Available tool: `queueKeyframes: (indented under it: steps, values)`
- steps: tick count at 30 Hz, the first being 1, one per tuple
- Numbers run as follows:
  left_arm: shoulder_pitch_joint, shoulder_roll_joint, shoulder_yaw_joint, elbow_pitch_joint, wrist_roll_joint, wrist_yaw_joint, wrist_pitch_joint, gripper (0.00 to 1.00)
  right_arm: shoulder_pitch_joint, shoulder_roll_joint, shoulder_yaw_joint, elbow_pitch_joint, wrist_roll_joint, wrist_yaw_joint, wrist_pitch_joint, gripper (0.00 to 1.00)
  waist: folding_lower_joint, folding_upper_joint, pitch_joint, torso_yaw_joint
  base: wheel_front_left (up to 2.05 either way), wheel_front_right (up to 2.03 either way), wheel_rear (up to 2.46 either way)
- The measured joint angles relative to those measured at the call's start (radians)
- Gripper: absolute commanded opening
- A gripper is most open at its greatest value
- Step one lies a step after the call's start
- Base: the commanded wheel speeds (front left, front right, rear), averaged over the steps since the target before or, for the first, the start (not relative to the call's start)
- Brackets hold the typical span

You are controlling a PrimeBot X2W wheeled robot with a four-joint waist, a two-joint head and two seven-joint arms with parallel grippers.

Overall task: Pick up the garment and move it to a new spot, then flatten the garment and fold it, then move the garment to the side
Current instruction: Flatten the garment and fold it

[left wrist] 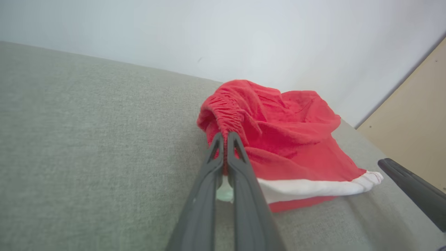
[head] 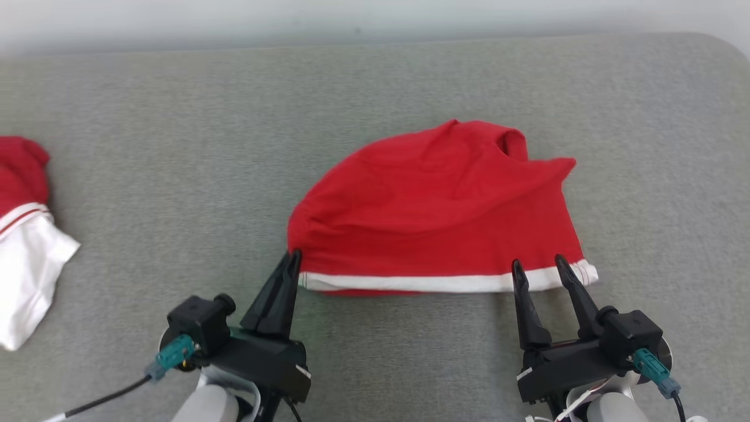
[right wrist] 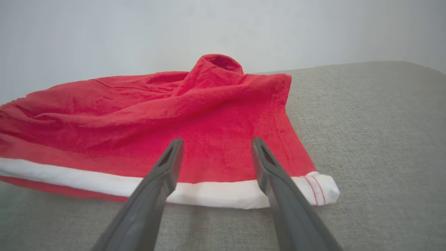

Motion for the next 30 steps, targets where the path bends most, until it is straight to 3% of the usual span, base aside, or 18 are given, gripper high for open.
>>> queueKeyframes:
  steps: [8, 18, 23, 24, 25, 30]
  values:
    - [0.036, -0.01, 0.038, 0.053, 0.032, 0.0, 0.0, 0.0, -0.009, 0.001, 0.013, 0.007, 0.006, 0.0, 0.0, 1.0, -0.0001, 0.0, -0.013, 0.044, 0.0, 0.0, 0.0]
    - [-0.065, -0.02, 0.122, 0.264, 0.102, 0.001, 0.0, 0.0, -0.02, 0.0, 0.003, 0.005, 0.006, 0.0, 0.0, 1.0, 0.0, 0.0, 0.012, -0.03, 0.0, 0.0, 0.0]
    - [-0.073, -0.029, 0.189, 0.326, 0.159, 0.021, -0.001, 0.02, -0.017, 0.0, -0.007, 0.003, 0.007, 0.0, 0.0, 1.0, 0.0, 0.0, 0.012, -0.07, 0.0, 0.0, 0.0]
    - [-0.069, -0.033, 0.203, 0.328, 0.165, 0.021, -0.001, 0.29, -0.014, 0.0, -0.007, 0.005, 0.007, 0.0, 0.0, 1.0, 0.0, 0.0, 0.007, -0.075, 0.0, 0.0, 0.0]
    - [-0.043, -0.041, 0.239, 0.314, 0.181, 0.022, -0.001, 1.0, -0.004, 0.0, -0.011, 0.009, 0.007, 0.0, 0.0, 1.0, 0.0, 0.0, -0.007, -0.081, 0.0, 0.0, 0.0]
    - [0.068, -0.061, 0.338, 0.236, 0.233, 0.025, 0.0, 1.0, 0.021, 0.0, -0.017, 0.022, 0.003, 0.0, 0.0, 1.0, 0.0, 0.0, -0.06, -0.082, 0.0, 0.0, 0.0]
